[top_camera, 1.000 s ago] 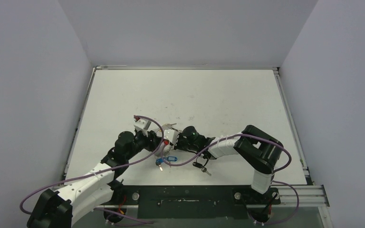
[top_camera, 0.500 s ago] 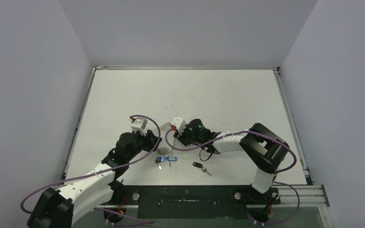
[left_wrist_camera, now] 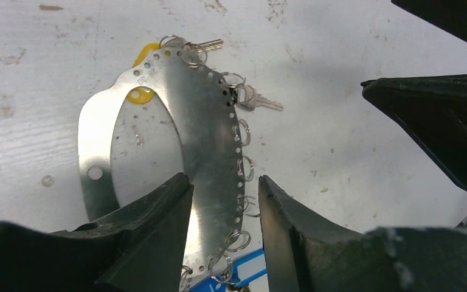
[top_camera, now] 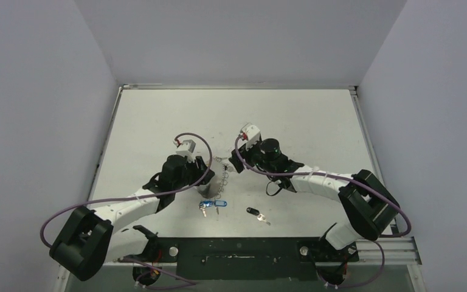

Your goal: Put the keys on the keyring

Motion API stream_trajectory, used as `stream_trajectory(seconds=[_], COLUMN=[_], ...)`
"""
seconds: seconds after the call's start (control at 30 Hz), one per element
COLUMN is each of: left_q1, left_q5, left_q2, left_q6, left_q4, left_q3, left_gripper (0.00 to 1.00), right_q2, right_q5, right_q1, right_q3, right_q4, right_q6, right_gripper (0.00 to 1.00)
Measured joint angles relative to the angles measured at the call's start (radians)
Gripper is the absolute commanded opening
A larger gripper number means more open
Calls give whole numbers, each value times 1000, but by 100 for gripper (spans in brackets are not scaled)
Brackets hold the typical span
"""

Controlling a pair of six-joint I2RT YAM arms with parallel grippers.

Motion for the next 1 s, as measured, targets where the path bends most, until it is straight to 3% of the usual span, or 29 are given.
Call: stream_trajectory(seconds=[0.3, 0.43, 0.53, 0.67, 0.87, 1.0], left_q1=[0, 0, -2, -5, -11, -20], left_q5=[64, 91, 104, 107, 105, 96], left_q2=[182, 253, 291, 330, 352, 354], left_q6=[-46, -56, -60, -60, -58, -52], left_q4=[2, 8, 13, 29, 39, 40], left_q3=[130, 166, 181, 190, 192, 192], left_gripper=[33, 25, 23, 22, 20, 18], right_q2=[35, 69, 127, 232, 310, 352], right_q5=[-183, -230, -262, -304, -330, -324], right_q1=[-174, -187, -181, -164, -110, -82], right_q3=[0, -33, -42, -44, -5, 71], right_q4=[-99, -81, -77, -21, 64, 16], right_q6=[372, 539, 655, 784, 858, 826], right_gripper=[64, 55, 42, 38, 37, 26])
